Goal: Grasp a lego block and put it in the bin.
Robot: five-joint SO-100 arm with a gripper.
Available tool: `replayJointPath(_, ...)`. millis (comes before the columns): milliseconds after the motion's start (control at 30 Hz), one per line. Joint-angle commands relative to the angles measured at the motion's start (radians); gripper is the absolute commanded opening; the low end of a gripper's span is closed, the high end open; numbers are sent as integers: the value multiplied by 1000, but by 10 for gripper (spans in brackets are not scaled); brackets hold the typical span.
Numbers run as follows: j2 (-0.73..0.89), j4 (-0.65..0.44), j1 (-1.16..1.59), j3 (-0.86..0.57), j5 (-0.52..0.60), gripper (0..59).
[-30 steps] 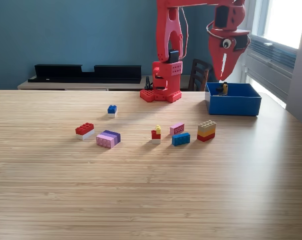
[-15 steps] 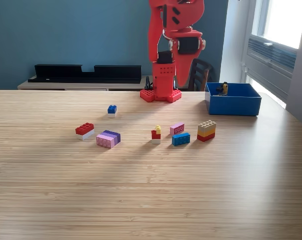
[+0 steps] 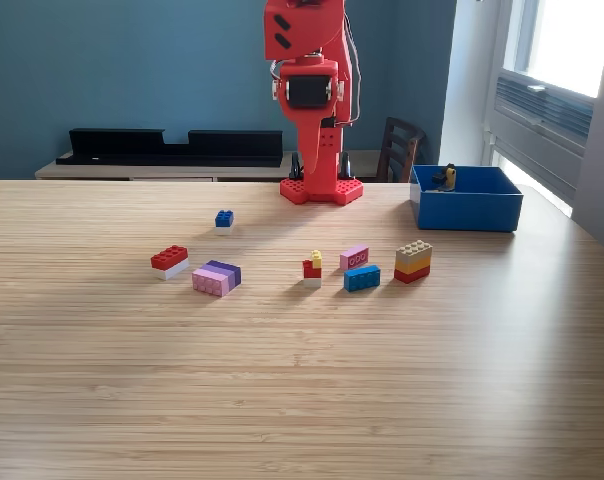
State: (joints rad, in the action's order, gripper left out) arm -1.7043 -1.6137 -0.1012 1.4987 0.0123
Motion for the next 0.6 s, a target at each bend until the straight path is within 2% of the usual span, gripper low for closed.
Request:
replayJointPath(33, -69, 26, -37, -67, -11, 1)
replayJointPath(267, -69, 41, -95, -67, -3, 1)
replayJointPath(600, -69, 137, -336, -37, 77, 1)
